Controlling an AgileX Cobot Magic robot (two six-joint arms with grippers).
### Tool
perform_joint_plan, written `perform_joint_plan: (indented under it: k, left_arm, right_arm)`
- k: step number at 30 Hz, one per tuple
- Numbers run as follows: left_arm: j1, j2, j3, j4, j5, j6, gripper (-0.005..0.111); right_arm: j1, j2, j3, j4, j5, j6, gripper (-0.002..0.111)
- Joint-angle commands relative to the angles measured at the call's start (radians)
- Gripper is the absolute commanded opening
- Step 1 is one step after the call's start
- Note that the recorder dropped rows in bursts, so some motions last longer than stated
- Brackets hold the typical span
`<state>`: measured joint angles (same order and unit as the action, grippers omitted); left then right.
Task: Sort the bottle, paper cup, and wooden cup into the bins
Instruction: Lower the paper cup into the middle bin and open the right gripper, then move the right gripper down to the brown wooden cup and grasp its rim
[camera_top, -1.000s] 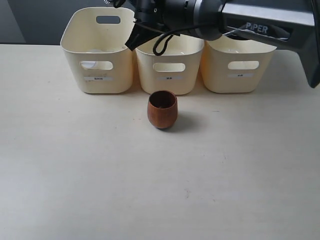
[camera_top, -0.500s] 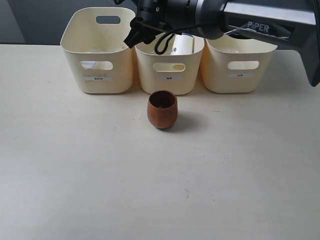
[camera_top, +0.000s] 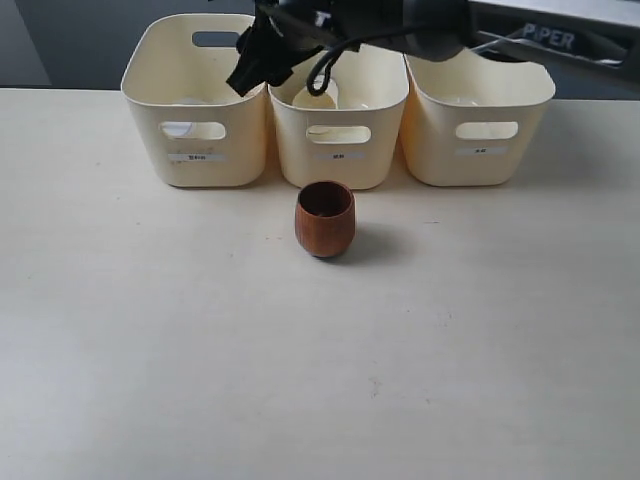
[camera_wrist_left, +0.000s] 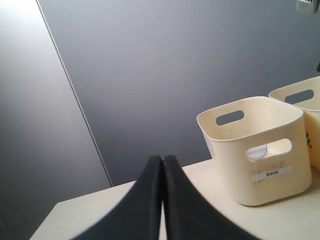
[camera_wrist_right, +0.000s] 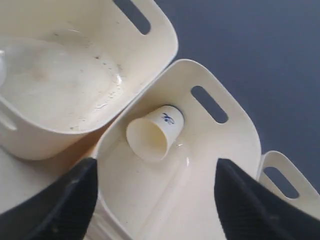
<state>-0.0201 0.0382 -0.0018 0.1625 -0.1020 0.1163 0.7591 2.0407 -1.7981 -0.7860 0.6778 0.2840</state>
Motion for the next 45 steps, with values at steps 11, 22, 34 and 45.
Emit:
perform_joint_plan:
  k: [11,22,34,45]
  left_arm:
    - [-0.001,-0.002,0.002,0.0,-0.005,-0.002,0.0]
    - [-0.001,-0.002,0.002,0.0,-0.005,-0.002,0.0]
    - [-0.001,-0.002,0.002,0.0,-0.005,-0.002,0.0]
    - [-0.001,-0.002,0.002,0.0,-0.005,-0.002,0.0]
  right_arm:
    - [-0.001,-0.099,-0.002,0.732,0.246,-0.859,0.057]
    - [-0.003,-0.093,-0.002,0.837,0.408,-0.941,0.054]
    - [-0.003,0.006,-0.002,0.759,0.5,-0.939,0.061]
    - [-0.003,0.079,-0.002,0.647,0.472,-0.904,0.061]
